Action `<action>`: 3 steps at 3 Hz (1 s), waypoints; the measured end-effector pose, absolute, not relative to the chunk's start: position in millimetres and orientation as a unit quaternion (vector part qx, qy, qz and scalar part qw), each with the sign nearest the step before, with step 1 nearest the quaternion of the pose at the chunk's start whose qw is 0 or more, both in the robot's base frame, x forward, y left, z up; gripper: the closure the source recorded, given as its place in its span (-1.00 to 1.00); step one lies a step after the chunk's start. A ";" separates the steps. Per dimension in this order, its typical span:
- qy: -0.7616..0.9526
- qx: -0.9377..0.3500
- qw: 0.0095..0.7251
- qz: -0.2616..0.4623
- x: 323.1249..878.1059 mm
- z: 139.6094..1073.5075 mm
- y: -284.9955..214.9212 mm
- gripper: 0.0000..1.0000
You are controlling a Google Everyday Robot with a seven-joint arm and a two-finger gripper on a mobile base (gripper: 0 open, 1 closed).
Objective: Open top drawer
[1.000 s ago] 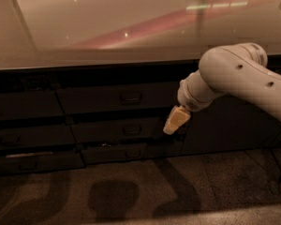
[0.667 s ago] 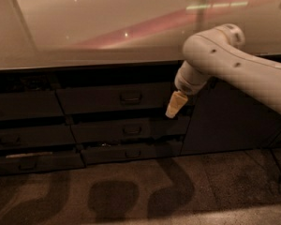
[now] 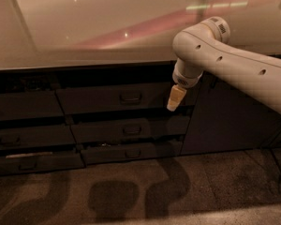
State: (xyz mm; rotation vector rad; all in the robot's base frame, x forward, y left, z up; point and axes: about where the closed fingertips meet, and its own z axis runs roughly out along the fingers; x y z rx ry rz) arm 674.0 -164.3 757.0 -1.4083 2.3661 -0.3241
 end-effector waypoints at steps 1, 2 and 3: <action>0.850 -0.489 0.137 -0.140 688.5 734.8 -168.5 -1.00; 0.812 -0.543 0.057 -0.207 697.8 717.7 -145.5 -1.00; 0.812 -0.543 0.058 -0.207 697.8 717.7 -145.5 -1.00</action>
Offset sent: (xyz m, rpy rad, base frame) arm 0.0351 0.0361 -0.0517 -0.5510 0.1912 0.1511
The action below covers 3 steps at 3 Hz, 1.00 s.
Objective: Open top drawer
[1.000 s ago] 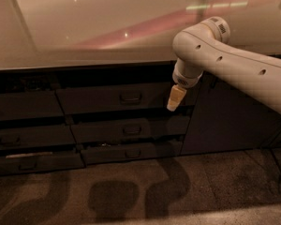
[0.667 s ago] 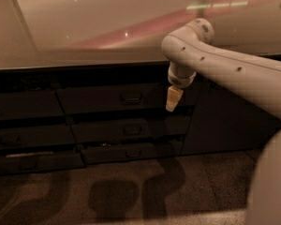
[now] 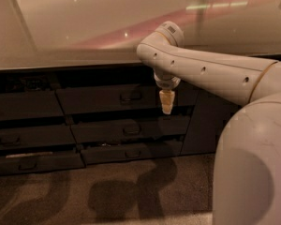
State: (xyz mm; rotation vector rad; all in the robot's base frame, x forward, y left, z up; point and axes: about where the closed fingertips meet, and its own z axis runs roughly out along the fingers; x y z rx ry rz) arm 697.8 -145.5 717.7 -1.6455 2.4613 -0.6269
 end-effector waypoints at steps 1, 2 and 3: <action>0.807 -0.555 0.098 -0.179 695.2 714.2 -149.4 -1.00; 0.791 -0.576 0.181 -0.096 683.4 702.3 -149.5 -1.00; 0.788 -0.569 0.218 -0.085 678.8 707.6 -175.3 -1.00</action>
Offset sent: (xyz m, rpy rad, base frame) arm -0.0269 -0.0323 -0.0013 0.6244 -0.2065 0.3379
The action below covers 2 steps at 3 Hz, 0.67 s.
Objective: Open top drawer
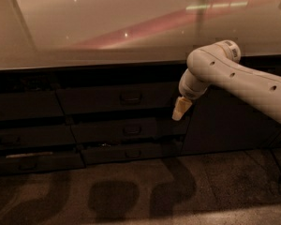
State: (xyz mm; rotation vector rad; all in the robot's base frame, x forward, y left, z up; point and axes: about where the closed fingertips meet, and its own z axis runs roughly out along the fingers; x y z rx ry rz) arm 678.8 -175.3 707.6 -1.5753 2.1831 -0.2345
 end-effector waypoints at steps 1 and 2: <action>0.788 -0.569 0.218 -0.085 678.9 707.5 -175.3 -1.00; 0.796 -0.569 0.192 -0.077 695.3 690.0 -174.2 -1.00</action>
Offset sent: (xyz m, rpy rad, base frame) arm 0.0438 0.0025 -0.0391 -0.0409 0.1284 -0.0239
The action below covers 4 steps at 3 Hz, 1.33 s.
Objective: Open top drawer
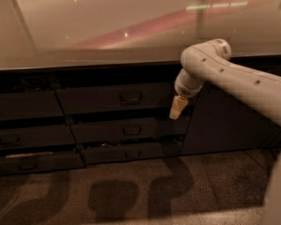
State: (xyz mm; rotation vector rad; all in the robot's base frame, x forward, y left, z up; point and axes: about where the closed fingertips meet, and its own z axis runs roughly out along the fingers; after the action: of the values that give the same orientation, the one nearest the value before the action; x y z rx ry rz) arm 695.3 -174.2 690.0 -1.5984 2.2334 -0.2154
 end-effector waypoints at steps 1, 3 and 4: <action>0.803 -0.577 0.149 -0.025 704.5 651.8 -174.5 -1.00; 0.791 -0.597 0.129 -0.043 703.5 664.7 -140.6 -1.00; 0.791 -0.597 0.129 -0.043 703.5 664.7 -140.6 -1.00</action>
Offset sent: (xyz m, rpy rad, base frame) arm 0.0108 -0.0009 -0.0389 0.0299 0.1270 0.0162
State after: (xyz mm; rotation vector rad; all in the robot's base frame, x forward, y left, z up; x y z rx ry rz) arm 703.5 -140.6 664.7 -1.7350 2.2998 -0.1247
